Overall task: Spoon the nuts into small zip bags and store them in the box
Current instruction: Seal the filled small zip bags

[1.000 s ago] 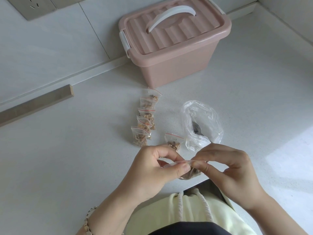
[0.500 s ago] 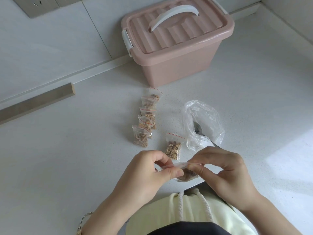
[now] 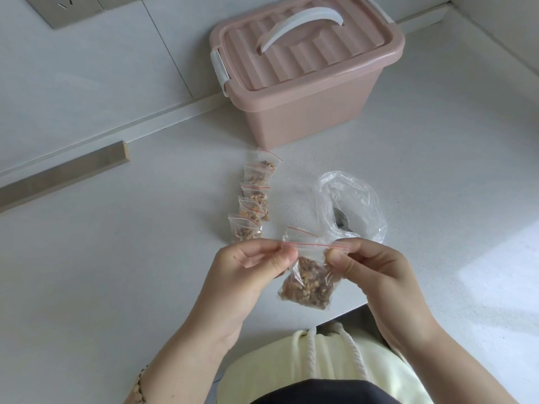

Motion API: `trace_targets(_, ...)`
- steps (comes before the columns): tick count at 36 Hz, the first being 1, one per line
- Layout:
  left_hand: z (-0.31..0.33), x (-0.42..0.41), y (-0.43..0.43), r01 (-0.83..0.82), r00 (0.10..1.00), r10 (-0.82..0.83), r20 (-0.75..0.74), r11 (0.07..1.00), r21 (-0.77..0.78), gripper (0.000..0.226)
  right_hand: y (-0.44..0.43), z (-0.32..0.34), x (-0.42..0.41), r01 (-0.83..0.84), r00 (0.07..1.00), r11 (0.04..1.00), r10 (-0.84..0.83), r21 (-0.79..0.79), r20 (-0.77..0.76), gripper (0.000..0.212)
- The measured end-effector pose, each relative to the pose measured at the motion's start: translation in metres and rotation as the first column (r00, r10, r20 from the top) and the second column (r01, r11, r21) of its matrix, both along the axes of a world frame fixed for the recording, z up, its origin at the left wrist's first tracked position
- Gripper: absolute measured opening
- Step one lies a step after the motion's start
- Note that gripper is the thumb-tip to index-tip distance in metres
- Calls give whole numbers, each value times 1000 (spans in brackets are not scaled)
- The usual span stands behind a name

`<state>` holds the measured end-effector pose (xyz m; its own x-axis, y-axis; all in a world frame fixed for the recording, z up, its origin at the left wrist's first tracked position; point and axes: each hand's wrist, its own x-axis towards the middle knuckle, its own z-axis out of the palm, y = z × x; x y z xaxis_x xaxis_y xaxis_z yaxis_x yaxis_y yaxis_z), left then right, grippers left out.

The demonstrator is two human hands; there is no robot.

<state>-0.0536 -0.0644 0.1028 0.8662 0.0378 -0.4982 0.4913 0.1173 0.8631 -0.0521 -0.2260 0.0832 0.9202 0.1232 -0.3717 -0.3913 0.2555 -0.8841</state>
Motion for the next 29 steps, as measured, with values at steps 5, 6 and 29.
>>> trace_targets(5,1,-4,-3,-79,996,79,45,997,5,14,2,0,1,1,1000,1000,-2,2,26,7)
trace_targets(6,1,-4,-4,-91,994,91,53,996,9,11,2,-1,1,1,999,1000,-1,-7,35,6)
trace_targets(29,-4,-12,0,47,940,-142,309,954,297,9,4,8,12,-254,921,898,338,-361,194,5)
